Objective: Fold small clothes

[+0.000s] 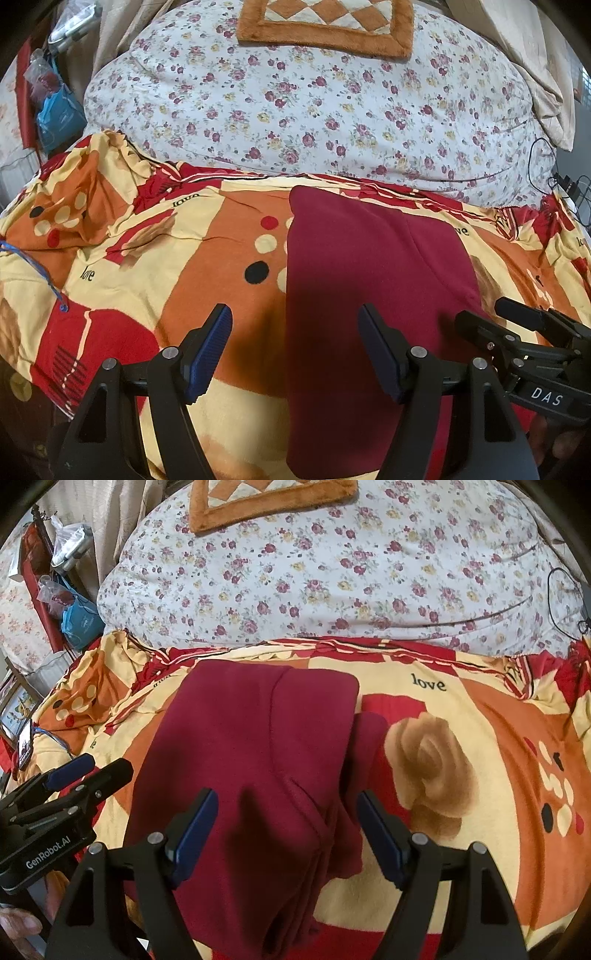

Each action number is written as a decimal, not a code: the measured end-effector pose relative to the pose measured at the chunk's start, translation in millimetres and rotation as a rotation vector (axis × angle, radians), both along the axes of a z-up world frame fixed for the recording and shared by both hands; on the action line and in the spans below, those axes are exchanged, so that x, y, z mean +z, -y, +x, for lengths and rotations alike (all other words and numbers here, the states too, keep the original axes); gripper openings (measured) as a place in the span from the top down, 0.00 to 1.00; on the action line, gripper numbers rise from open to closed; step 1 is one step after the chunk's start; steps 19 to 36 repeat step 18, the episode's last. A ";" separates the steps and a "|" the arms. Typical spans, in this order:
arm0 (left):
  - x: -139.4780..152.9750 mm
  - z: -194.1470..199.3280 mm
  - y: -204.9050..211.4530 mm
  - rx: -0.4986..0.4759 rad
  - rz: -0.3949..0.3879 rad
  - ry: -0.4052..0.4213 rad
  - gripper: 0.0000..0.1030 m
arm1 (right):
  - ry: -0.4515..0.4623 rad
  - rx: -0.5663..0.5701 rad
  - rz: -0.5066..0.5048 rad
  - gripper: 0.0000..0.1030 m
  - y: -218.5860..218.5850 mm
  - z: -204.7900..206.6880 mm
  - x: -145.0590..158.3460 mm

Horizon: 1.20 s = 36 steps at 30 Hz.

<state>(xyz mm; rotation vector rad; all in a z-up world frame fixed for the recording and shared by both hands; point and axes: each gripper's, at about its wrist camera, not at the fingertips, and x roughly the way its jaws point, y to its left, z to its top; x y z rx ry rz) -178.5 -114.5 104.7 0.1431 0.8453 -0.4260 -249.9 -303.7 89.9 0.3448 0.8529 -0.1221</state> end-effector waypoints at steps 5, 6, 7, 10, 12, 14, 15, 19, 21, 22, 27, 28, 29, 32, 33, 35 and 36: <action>-1.0 0.8 0.4 -0.001 0.001 -0.001 0.41 | -0.004 0.003 0.004 0.22 -1.1 1.1 -0.7; -1.7 1.3 0.6 -0.002 0.002 -0.001 0.41 | -0.004 0.003 0.004 0.22 -1.4 1.2 -0.7; -1.8 1.7 0.6 -0.002 0.002 -0.001 0.41 | -0.004 0.003 0.002 0.22 -1.3 1.0 -0.4; -1.9 1.9 0.6 -0.002 0.001 -0.002 0.41 | -0.006 0.002 0.002 0.22 -2.7 2.0 -0.8; -1.9 1.7 0.5 -0.002 -0.003 -0.002 0.41 | -0.011 0.002 0.001 0.22 -3.3 3.8 -2.1; -2.9 2.9 0.2 -0.013 -0.025 0.003 0.41 | -0.017 0.002 0.002 0.22 -3.8 5.0 -3.8; -3.8 4.4 -1.1 -0.021 -0.042 0.010 0.41 | -0.018 0.003 0.003 0.22 -2.8 6.1 -4.0; -4.3 13.0 -5.0 -0.010 -0.048 0.016 0.41 | -0.023 0.000 0.006 0.22 -0.2 6.9 -6.5; -4.3 13.0 -5.0 -0.010 -0.048 0.016 0.41 | -0.023 0.000 0.006 0.22 -0.2 6.9 -6.5; -4.3 13.0 -5.0 -0.010 -0.048 0.016 0.41 | -0.023 0.000 0.006 0.22 -0.2 6.9 -6.5; -4.3 13.0 -5.0 -0.010 -0.048 0.016 0.41 | -0.023 0.000 0.006 0.22 -0.2 6.9 -6.5; -4.3 13.0 -5.0 -0.010 -0.048 0.016 0.41 | -0.023 0.000 0.006 0.22 -0.2 6.9 -6.5; -4.3 13.0 -5.0 -0.010 -0.048 0.016 0.41 | -0.023 0.000 0.006 0.22 -0.2 6.9 -6.5; -4.3 13.0 -5.0 -0.010 -0.048 0.016 0.41 | -0.023 0.000 0.006 0.22 -0.2 6.9 -6.5; -4.3 13.0 -5.0 -0.010 -0.048 0.016 0.41 | -0.023 0.000 0.006 0.22 -0.2 6.9 -6.5; -4.3 13.0 -5.0 -0.010 -0.048 0.016 0.41 | -0.023 0.000 0.006 0.22 -0.2 6.9 -6.5; -4.3 13.0 -5.0 -0.010 -0.048 0.016 0.41 | -0.023 0.000 0.006 0.22 -0.2 6.9 -6.5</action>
